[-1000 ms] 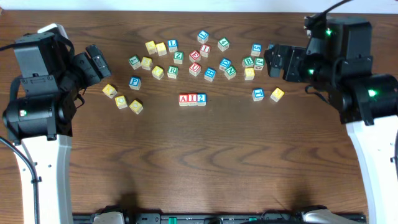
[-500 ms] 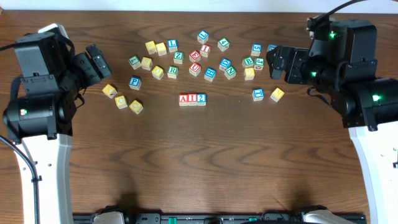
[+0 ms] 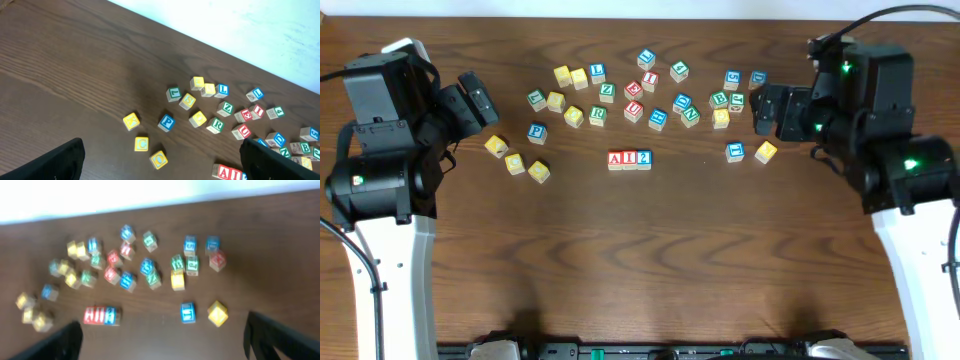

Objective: Spell out AI2

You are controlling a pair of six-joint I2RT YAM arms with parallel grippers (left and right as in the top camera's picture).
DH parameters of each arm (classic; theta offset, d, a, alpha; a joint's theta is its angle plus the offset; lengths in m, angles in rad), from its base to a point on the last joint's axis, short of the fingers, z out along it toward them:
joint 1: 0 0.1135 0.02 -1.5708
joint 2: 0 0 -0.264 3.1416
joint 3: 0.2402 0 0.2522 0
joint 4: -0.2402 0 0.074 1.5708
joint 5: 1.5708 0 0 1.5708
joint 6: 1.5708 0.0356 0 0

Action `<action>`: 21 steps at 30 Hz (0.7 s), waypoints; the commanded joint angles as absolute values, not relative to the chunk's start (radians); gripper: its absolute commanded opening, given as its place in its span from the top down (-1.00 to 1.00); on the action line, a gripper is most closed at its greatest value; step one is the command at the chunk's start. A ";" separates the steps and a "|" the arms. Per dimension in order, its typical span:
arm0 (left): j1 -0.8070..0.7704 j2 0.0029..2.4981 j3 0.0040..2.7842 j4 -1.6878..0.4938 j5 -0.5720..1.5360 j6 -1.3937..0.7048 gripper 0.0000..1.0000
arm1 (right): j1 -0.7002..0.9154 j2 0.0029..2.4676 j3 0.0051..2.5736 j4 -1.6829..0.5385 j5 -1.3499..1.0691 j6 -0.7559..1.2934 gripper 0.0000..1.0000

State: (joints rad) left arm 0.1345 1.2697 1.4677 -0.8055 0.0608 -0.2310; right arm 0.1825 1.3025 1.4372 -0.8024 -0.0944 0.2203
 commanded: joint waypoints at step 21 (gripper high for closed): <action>0.135 1.275 1.477 -0.808 0.055 -0.221 -0.95 | 0.131 0.298 0.244 0.012 -0.126 0.129 -0.99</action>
State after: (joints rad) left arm 0.1345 1.2701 1.4677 -0.8051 0.0608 -0.2310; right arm 0.1425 0.3763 0.3023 -0.0048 -0.1196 0.1440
